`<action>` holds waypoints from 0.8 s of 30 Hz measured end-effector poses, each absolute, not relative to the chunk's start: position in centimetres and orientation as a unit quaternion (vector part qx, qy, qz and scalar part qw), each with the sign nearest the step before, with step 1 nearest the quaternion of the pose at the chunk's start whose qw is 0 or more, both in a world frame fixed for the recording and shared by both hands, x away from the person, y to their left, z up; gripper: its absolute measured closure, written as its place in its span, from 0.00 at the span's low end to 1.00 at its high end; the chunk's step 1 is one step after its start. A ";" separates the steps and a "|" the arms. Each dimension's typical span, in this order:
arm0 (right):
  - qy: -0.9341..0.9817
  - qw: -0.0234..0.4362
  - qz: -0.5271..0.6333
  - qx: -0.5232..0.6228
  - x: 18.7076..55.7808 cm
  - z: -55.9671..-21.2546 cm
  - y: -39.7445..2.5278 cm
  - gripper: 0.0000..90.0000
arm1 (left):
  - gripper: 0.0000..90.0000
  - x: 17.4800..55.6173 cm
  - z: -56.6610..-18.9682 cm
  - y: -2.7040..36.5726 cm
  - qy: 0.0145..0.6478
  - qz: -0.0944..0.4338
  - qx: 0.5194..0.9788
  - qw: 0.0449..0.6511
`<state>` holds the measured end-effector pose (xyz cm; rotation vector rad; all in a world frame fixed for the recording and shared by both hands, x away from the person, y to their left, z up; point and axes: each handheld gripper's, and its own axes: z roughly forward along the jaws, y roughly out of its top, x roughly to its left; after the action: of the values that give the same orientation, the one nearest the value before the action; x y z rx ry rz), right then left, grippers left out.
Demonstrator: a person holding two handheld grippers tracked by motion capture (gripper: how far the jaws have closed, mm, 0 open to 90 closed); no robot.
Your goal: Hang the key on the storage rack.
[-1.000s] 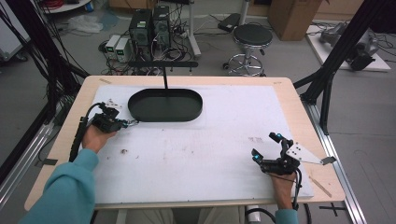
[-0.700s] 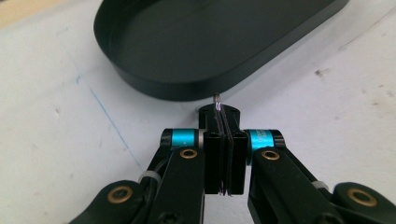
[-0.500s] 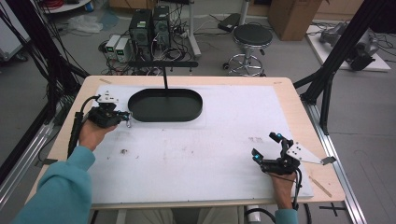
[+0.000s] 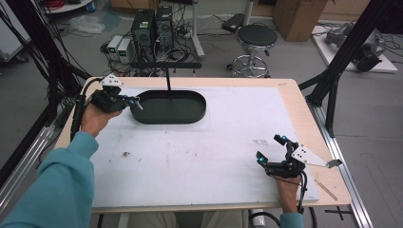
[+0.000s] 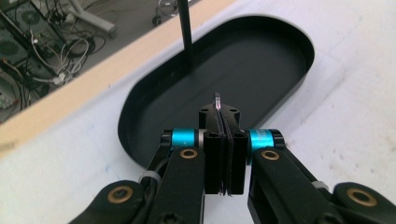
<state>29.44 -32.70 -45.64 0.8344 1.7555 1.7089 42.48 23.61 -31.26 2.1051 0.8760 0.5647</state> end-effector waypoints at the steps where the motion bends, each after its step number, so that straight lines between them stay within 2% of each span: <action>1: 0.652 0.273 0.635 0.310 29.4 -45.6 -32.7 0.01 | 0.98 42.7 -30.8 23.4 0.341 0.225 0.827 0.386; 12: 0.652 0.273 0.635 0.310 29.4 -45.6 -32.7 0.01 | 0.98 44.4 -26.6 21.9 0.309 0.235 0.829 0.403; 24: 0.652 0.272 0.635 0.311 29.4 -45.6 -32.7 0.01 | 0.98 46.5 -25.0 19.8 0.293 0.233 0.838 0.397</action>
<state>29.45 -32.71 -45.65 0.8374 1.7560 1.7102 46.51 19.81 -25.03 2.1229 0.7434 0.5891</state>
